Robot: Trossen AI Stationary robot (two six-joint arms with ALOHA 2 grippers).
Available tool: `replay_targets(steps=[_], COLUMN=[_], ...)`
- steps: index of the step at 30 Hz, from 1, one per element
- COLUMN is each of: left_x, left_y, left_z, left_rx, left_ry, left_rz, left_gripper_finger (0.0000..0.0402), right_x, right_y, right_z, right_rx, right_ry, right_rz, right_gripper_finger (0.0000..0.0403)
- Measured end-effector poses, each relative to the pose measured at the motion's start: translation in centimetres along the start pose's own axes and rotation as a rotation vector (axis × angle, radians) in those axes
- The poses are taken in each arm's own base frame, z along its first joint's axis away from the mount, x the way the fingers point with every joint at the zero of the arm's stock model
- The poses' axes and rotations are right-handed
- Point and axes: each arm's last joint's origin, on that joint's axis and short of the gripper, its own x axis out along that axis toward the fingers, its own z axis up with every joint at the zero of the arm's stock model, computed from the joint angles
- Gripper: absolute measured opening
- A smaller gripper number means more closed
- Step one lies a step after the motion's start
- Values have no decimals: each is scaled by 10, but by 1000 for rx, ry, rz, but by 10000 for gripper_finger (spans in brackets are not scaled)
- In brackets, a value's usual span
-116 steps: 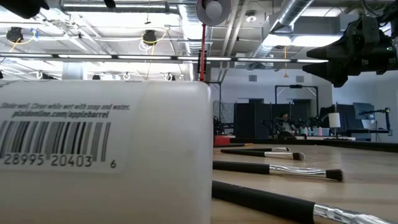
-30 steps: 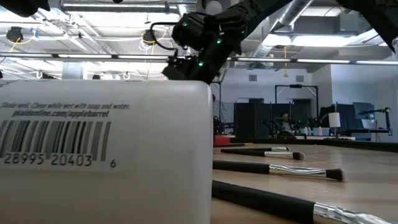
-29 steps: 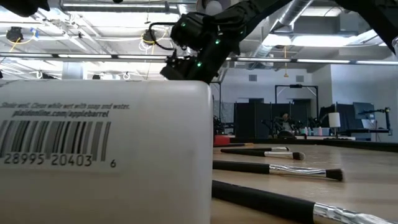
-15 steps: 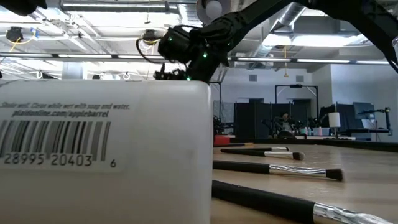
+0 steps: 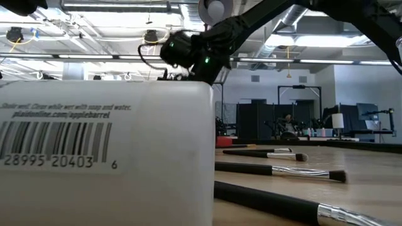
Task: Pick & Place Paint Supplies
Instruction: Put the blue paint bottle into the transparent bin
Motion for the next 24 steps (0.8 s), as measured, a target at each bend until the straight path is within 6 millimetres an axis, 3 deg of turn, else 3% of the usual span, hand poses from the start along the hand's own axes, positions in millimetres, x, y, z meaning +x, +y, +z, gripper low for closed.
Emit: replay_targets(steps=[5,18,24], left_x=[0,0,0], left_y=[0,0,0], left_z=[0,1,1], left_rx=[1,8,8], left_ry=[-4,-6,-6], left_rz=[0,-1,-1], left_gripper_finger=[204,204,204], right_x=[12,9,9], right_y=[-1,2,4], right_z=[-7,-7,-8], right_rx=[-50,-29,-12], right_ry=[39,31,53], right_rz=[1,5,72], right_gripper_finger=[276,274,232])
